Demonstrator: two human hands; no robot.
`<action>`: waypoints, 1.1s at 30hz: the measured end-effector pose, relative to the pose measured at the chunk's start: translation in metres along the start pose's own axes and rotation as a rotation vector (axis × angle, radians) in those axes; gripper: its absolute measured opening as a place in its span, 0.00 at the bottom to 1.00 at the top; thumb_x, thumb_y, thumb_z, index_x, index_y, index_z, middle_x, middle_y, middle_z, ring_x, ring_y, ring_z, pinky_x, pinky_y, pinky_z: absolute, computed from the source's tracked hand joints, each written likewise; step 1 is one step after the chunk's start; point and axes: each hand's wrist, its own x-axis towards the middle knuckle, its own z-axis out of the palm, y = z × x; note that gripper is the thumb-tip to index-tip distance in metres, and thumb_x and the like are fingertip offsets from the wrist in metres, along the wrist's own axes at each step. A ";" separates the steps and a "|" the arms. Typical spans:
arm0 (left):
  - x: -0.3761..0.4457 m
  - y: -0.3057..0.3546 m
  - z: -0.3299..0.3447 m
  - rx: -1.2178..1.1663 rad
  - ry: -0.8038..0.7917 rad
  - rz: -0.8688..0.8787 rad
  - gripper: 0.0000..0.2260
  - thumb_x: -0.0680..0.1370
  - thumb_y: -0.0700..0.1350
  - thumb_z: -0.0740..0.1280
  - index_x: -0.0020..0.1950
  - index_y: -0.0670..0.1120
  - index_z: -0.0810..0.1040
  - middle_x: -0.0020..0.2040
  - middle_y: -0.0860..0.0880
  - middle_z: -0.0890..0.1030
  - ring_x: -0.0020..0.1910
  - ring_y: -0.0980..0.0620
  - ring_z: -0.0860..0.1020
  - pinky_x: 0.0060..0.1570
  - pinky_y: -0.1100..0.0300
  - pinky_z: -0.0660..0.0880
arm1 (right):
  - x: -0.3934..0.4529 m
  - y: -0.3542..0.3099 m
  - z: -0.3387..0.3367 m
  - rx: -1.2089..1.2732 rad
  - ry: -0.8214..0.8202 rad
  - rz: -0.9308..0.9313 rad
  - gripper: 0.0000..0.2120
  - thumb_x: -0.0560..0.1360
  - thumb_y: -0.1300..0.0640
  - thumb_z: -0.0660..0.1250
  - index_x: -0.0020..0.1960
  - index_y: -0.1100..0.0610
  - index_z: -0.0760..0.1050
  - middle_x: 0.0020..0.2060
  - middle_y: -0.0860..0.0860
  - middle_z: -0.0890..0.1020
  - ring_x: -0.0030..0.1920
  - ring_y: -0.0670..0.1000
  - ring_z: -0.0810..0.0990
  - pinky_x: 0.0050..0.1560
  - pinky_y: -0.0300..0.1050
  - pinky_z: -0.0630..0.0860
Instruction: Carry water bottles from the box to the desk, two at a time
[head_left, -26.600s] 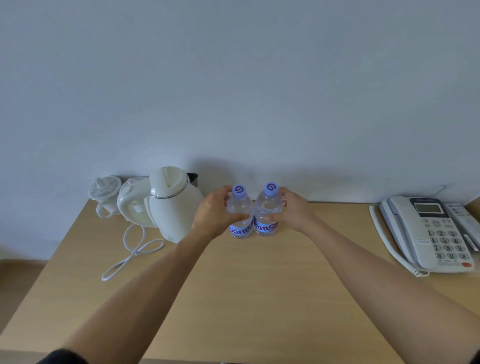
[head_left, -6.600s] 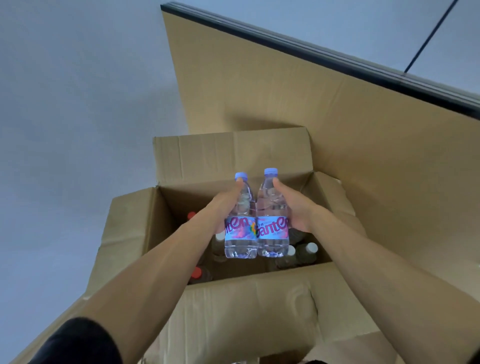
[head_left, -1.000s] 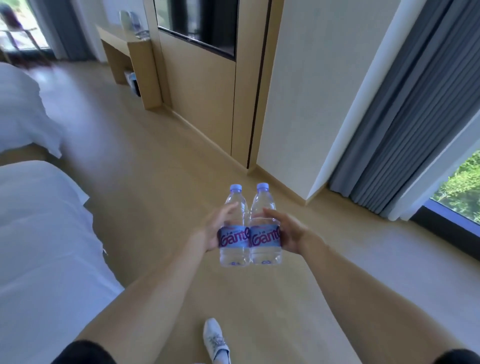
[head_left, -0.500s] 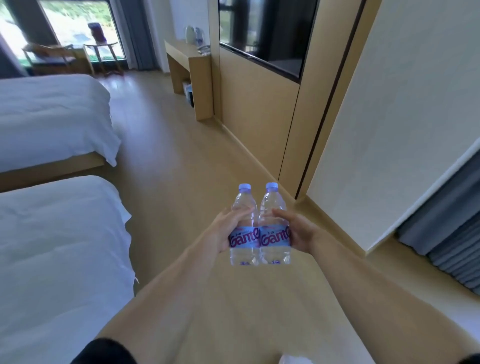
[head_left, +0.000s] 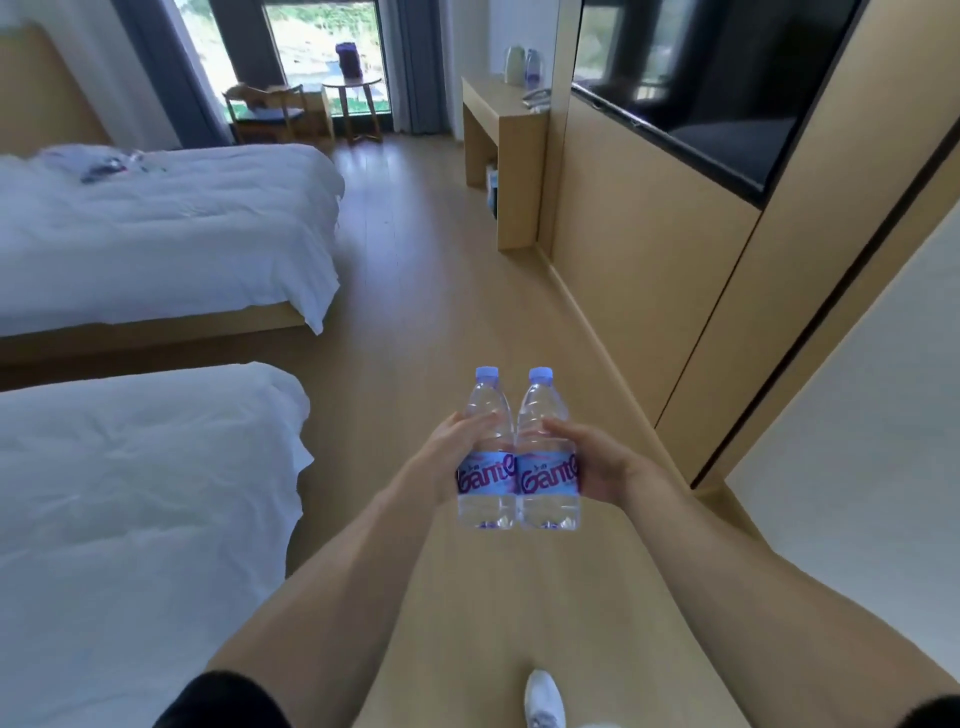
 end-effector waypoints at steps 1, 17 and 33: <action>0.014 0.010 0.005 -0.007 0.007 0.013 0.19 0.73 0.46 0.77 0.58 0.44 0.74 0.54 0.37 0.83 0.50 0.36 0.83 0.56 0.32 0.77 | 0.014 -0.015 -0.011 0.002 -0.017 0.001 0.26 0.74 0.45 0.68 0.66 0.60 0.76 0.61 0.61 0.82 0.58 0.61 0.82 0.53 0.53 0.80; 0.230 0.131 0.004 -0.024 0.098 0.038 0.24 0.74 0.48 0.77 0.63 0.42 0.70 0.56 0.34 0.83 0.45 0.38 0.85 0.49 0.38 0.82 | 0.223 -0.174 -0.088 -0.027 -0.085 -0.010 0.37 0.72 0.47 0.71 0.74 0.65 0.67 0.63 0.64 0.80 0.66 0.66 0.77 0.66 0.61 0.74; 0.504 0.335 -0.070 0.033 0.074 0.050 0.23 0.75 0.46 0.76 0.63 0.40 0.71 0.48 0.38 0.84 0.38 0.41 0.85 0.39 0.46 0.84 | 0.480 -0.383 -0.086 -0.022 0.016 -0.099 0.29 0.76 0.51 0.68 0.73 0.63 0.68 0.61 0.66 0.80 0.63 0.69 0.78 0.60 0.61 0.78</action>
